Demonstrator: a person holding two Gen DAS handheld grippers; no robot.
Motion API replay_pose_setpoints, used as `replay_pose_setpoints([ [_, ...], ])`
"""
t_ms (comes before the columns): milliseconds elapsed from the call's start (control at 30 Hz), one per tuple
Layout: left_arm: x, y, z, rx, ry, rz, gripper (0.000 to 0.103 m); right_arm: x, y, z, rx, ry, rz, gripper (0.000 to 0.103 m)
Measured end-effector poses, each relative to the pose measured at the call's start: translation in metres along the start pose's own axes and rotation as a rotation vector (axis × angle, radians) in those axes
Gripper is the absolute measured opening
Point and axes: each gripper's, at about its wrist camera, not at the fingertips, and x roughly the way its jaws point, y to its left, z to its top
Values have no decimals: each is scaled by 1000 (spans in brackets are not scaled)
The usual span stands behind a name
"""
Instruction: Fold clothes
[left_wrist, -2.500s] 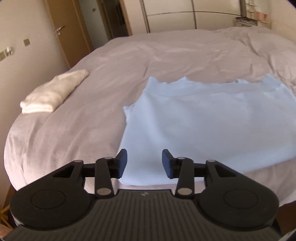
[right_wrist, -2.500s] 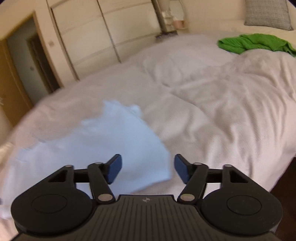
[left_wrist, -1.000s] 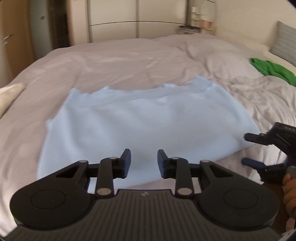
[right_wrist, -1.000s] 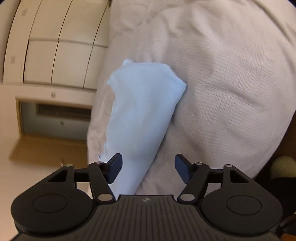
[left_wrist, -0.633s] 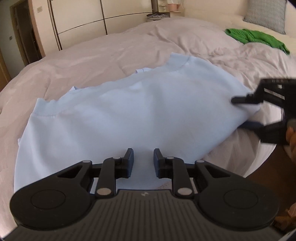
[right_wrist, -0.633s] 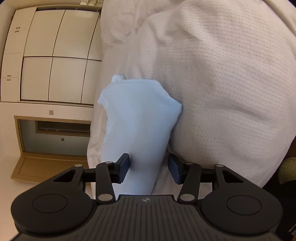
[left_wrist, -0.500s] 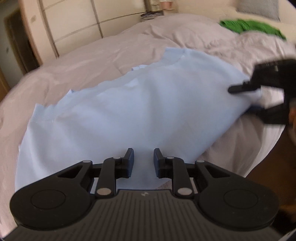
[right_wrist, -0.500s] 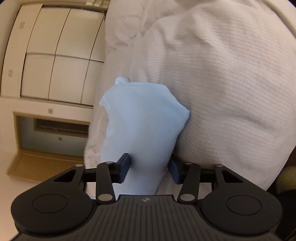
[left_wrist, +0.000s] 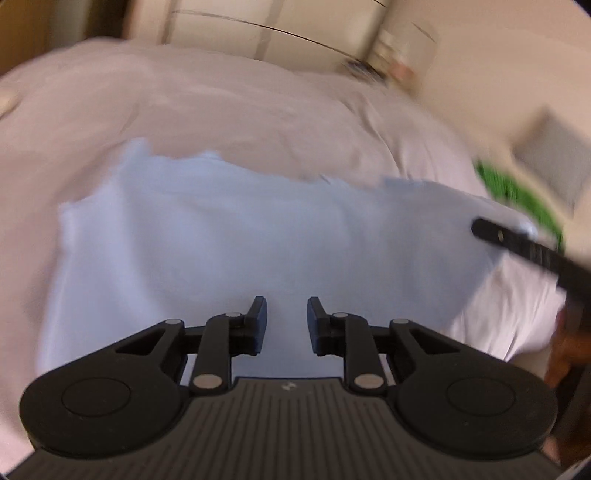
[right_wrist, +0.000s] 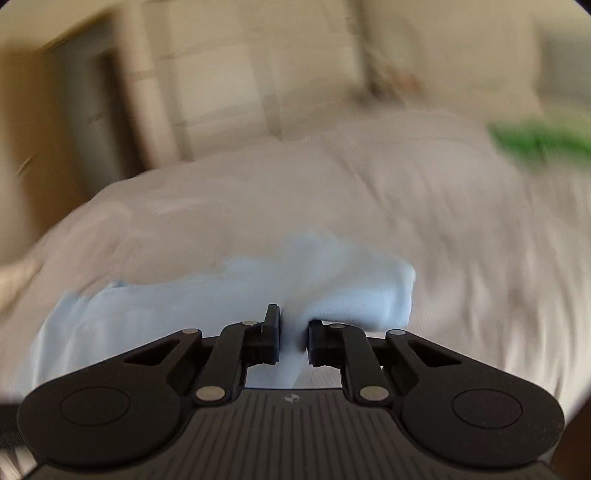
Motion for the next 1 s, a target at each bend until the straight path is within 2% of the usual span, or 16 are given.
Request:
replay_pose_setpoints([
  [100,-27,39,5,-89,-30,10,19,-12,64,9,-299,-100,74,14],
  [167,-42,56,2,-114,-42,32,19,-18,108,-5,-498,-141,162,14],
  [267,-55,75,-5,-159,-42,1,20,-22,166,-34,-755,-167,305,14],
  [333,-54,84,-11,-208,-27,-22,22,-14,190,-60,-861,-116,397,15],
  [400,-52,92,-16,-254,-5,-38,22,-1,202,-82,-896,-24,445,19],
  [433,-51,95,-18,-276,3,-50,23,6,205,-91,-908,23,461,28],
  [500,-49,100,-20,-319,8,-92,27,4,199,-86,-858,34,497,38],
  [533,-49,103,-20,-344,6,-109,30,4,196,-83,-833,39,515,51],
  [567,-49,106,-18,-359,3,-114,32,3,192,-80,-807,44,534,57],
  [600,-49,109,-17,-367,0,-111,33,4,181,-69,-728,63,571,67],
  [633,-50,112,-16,-374,-2,-107,33,5,169,-59,-649,82,607,70],
  [733,-54,118,-17,-401,-9,-113,38,14,128,-28,-351,133,674,70],
  [800,-53,126,-19,-451,-14,-149,40,20,91,-18,-97,172,672,71],
  [1000,-24,149,-16,-624,4,-292,41,73,16,-41,542,338,591,72],
])
